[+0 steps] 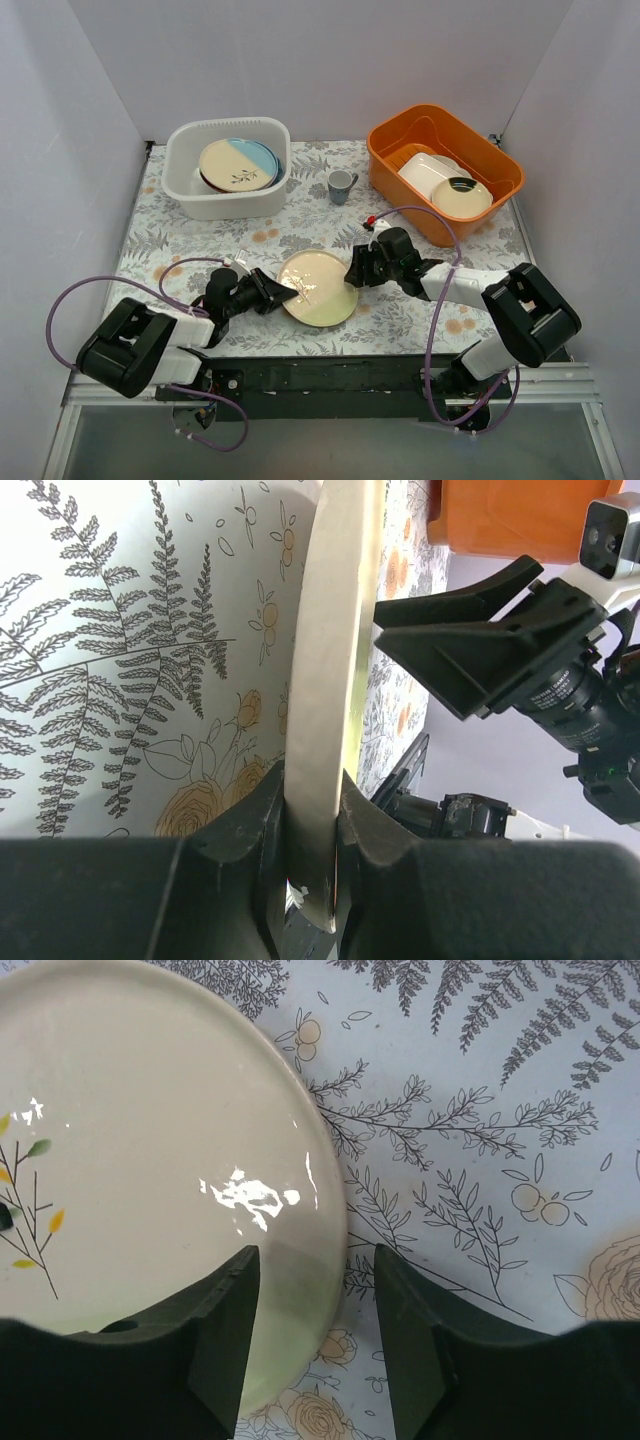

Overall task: Place the plates into the plastic bin on the countertop
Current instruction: Pick up the plate at the center of the board, then place the plate in the plastic bin.

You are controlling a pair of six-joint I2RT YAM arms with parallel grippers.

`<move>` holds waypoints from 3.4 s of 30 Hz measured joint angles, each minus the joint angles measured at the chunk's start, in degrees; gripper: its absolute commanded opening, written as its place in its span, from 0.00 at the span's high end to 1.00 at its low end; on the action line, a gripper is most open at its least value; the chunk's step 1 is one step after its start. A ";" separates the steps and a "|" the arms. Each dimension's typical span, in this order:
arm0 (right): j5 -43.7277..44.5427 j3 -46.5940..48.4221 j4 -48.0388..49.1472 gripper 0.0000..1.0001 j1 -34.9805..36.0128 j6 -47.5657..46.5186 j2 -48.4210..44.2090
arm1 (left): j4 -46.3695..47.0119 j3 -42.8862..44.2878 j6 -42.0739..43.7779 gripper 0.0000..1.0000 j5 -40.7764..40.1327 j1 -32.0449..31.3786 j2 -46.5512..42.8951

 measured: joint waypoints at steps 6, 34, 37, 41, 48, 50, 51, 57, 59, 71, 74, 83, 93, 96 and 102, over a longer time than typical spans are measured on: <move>-0.13 -0.04 -1.46 0.25 0.11 -0.13 -0.81 | -2.49 0.00 0.35 1.00 -0.79 -0.02 -2.32; -0.15 -1.29 -3.74 0.02 0.11 -1.66 -6.93 | -15.91 2.97 4.13 1.00 -3.78 -0.11 -11.50; 0.33 -1.55 -4.24 0.02 0.11 -1.75 -8.76 | -17.99 4.22 4.96 1.00 -4.24 -0.11 -11.89; 0.92 -2.01 -5.05 0.02 0.11 -2.01 -10.95 | -21.07 5.95 6.23 1.00 -5.55 -0.11 -13.09; 1.57 -2.03 -6.27 0.02 0.11 -2.34 -12.61 | -26.40 9.25 8.17 1.00 -7.58 -0.09 -14.40; 1.90 -2.03 -6.88 0.02 0.11 -2.47 -13.73 | -27.65 10.32 8.87 1.00 -7.78 -0.09 -14.40; 2.14 -2.03 -7.13 0.02 0.11 -2.51 -14.29 | -28.22 10.82 9.27 1.00 -8.00 -0.09 -14.40; 3.06 -2.51 -8.07 0.02 0.11 -2.69 -16.85 | -31.52 13.73 11.32 1.00 -9.14 -0.09 -14.40; 3.28 -2.78 -8.39 0.02 0.11 -2.67 -17.25 | -32.65 14.64 11.82 1.00 -9.57 -0.07 -14.40; 3.98 -3.63 -9.31 0.02 0.11 -2.47 -18.49 | -38.05 19.41 14.10 1.00 -11.28 -0.04 -14.58; 3.98 -3.96 -10.19 0.02 0.11 -2.45 -18.88 | -38.53 21.33 14.32 1.00 -11.26 -0.04 -14.56; 4.13 -5.11 -10.58 0.02 0.11 -1.99 -20.52 | -38.84 29.70 15.58 1.00 -10.95 -0.02 -11.26; 4.17 -5.70 -11.32 0.02 0.11 -1.57 -20.55 | -38.93 36.09 16.87 1.00 -10.71 0.46 -7.19; 4.35 -5.73 -11.34 0.02 0.11 -1.57 -20.55 | -39.30 37.55 16.92 1.00 -10.49 0.87 -6.32; 4.35 -5.73 -11.32 0.02 0.11 -1.44 -20.52 | -39.17 41.38 17.18 1.00 -8.94 2.49 -3.45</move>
